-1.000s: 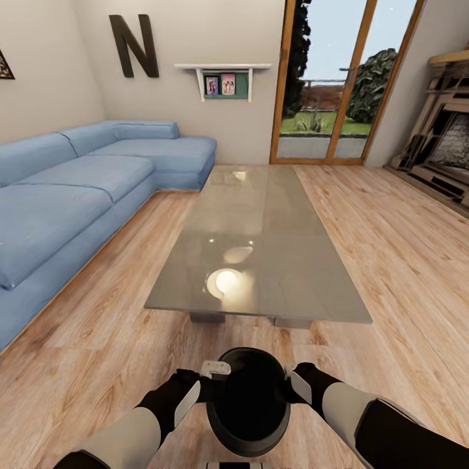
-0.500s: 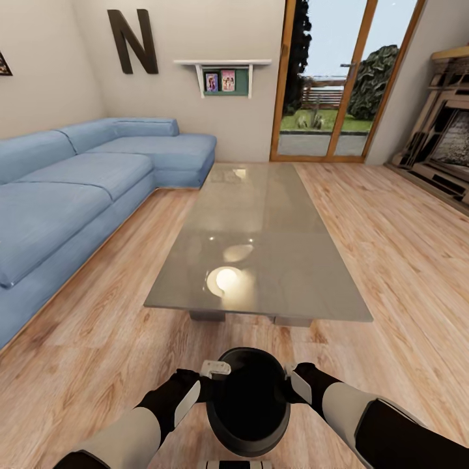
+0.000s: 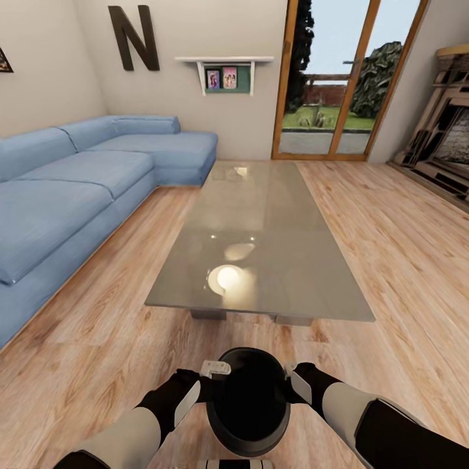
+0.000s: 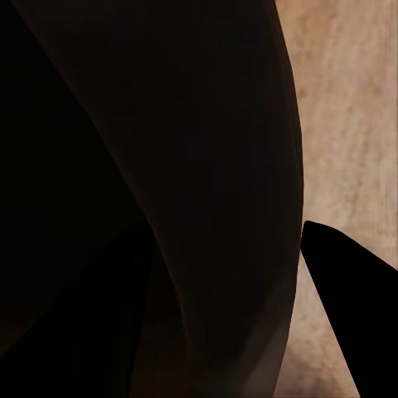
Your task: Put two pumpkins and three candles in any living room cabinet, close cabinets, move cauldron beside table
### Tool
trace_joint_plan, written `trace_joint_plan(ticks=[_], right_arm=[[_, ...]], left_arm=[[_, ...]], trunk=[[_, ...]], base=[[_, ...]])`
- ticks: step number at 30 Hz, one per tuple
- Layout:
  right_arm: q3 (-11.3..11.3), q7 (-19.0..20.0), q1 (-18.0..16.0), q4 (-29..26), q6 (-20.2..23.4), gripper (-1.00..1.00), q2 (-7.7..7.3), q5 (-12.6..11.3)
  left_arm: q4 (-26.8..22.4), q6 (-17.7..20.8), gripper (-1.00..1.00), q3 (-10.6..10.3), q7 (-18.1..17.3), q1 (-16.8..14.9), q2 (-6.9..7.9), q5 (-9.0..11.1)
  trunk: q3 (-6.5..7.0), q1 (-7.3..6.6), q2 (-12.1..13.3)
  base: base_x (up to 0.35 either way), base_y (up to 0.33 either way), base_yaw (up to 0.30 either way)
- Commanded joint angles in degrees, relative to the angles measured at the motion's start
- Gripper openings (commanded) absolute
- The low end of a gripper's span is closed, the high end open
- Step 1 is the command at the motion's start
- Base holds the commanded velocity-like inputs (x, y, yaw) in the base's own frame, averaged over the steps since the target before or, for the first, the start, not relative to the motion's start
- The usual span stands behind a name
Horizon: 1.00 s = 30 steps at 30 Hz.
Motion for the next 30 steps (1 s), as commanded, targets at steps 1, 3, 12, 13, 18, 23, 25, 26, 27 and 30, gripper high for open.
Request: trace_joint_plan(ticks=[1,3,12,13,18,23,25,26,27,30], right_arm=[[0.15,0.04,-0.04,-0.16,0.19,-1.0,-0.05,-1.77],[0.14,0.04,-0.04,-0.16,0.19,-1.0,-0.05,-1.77],[0.13,0.04,-0.04,-0.16,0.19,-1.0,-0.06,-1.77],[0.12,0.04,-0.04,-0.16,0.19,-1.0,-0.06,-1.77],[0.12,0.04,-0.04,-0.16,0.19,-1.0,-0.06,-1.77],[0.1,0.04,-0.04,-0.16,0.19,-1.0,-0.06,-1.76],[0.12,0.04,-0.04,-0.16,0.16,-1.0,-0.06,-1.77],[0.11,0.04,-0.04,-0.16,0.17,-1.0,-0.06,-1.77],[0.13,0.04,-0.04,-0.16,0.18,-1.0,-0.06,-1.77],[0.12,0.04,-0.04,-0.16,0.17,-1.0,-0.06,-1.77]], left_arm=[[0.11,0.22,-1.0,-0.4,2.22,-0.02,0.0,-1.3],[0.09,0.22,-1.0,-0.4,2.22,-0.02,0.0,-1.3],[0.09,0.22,-1.0,-0.4,2.22,-0.02,0.0,-1.3],[0.09,0.22,-1.0,-0.4,2.22,-0.02,0.0,-1.3],[0.07,0.22,-1.0,-0.4,2.22,-0.02,0.0,-1.3],[0.07,0.22,-1.0,-0.4,2.22,-0.02,0.0,-1.3],[0.07,0.22,-1.0,-0.4,2.21,-0.02,0.0,-1.3],[0.07,0.22,-1.0,-0.4,2.21,-0.02,0.0,-1.3],[0.04,0.22,-1.0,-0.4,2.22,-0.02,0.0,-1.3],[-0.01,0.22,-1.0,-0.4,2.21,-0.02,0.0,-1.3]], trunk=[[-0.11,-0.02,-0.03],[-0.16,-0.02,-0.03],[-0.18,-0.02,-0.03],[-0.18,-0.02,-0.03],[-0.18,-0.02,-0.03],[-0.18,-0.02,-0.03],[-0.63,0.03,-0.05],[-0.85,0.06,-0.07],[-1.07,0.08,-0.08],[-1.07,0.08,-0.08]], base=[[0.0,0.0,0.047],[0.0,0.0,0.018],[0.0,0.0,0.002],[0.0,0.0,0.0],[0.0,0.0,0.0],[0.0,0.0,0.0],[0.0,0.0,0.0],[0.0,0.0,0.0],[0.0,0.0,0.0],[0.0,0.0,0.0]])
